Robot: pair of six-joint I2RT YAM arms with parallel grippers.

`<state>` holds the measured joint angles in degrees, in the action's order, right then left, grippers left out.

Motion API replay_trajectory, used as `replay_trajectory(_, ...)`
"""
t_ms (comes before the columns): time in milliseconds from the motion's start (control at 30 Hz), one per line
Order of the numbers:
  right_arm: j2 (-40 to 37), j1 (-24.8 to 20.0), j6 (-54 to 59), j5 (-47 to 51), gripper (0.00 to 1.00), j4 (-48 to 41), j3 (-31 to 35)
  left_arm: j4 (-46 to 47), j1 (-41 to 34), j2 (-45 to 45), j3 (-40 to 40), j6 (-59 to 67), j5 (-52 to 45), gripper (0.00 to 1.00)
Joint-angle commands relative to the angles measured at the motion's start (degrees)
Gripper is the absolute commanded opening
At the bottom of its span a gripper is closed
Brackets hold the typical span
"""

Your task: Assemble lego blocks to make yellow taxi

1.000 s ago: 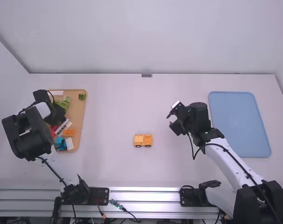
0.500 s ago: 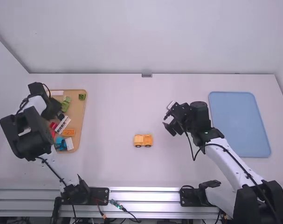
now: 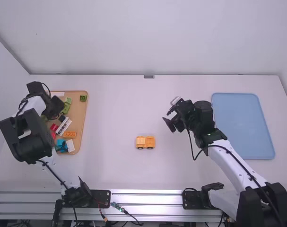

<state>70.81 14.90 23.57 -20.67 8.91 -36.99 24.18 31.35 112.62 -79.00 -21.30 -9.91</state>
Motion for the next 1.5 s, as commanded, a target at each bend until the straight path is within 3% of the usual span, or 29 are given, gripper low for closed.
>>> replay_trajectory(0,2.33,0.13,-7.39,-0.61,0.99,1.99,0.26,-1.18,-0.70,-7.89,3.06,3.69,-5.42,0.02)
replay_trajectory(167,6.50,-0.87,-18.29,-3.45,0.99,9.73,0.26,-10.08,-4.52,-21.05,15.67,4.98,-6.27,0.02)
replay_trajectory(433,14.08,-3.56,-27.47,-30.56,0.99,26.23,0.26,-35.30,-19.56,-45.99,43.65,14.86,-28.98,0.02)
replay_trajectory(667,20.66,-3.65,-32.72,-46.03,0.99,40.00,0.26,-46.07,-31.01,-54.07,54.77,11.98,-36.30,0.02)
replay_trajectory(767,23.83,-3.13,-37.44,-51.82,0.99,47.54,0.26,-49.70,-34.56,-54.07,56.57,11.93,-39.60,0.02)
replay_trajectory(1000,28.36,-0.04,-43.65,-53.33,1.00,58.88,0.26,-63.95,-40.44,-47.69,57.99,11.37,-46.16,0.02)
replay_trajectory(1267,28.34,2.47,-49.31,-55.45,0.88,67.25,0.26,-83.08,-40.79,-34.21,56.50,6.10,-54.21,0.02)
replay_trajectory(1467,28.36,2.45,-50.73,-58.23,0.62,63.06,-2.40,-94.66,-40.92,-22.86,52.96,2.82,-58.93,0.02)
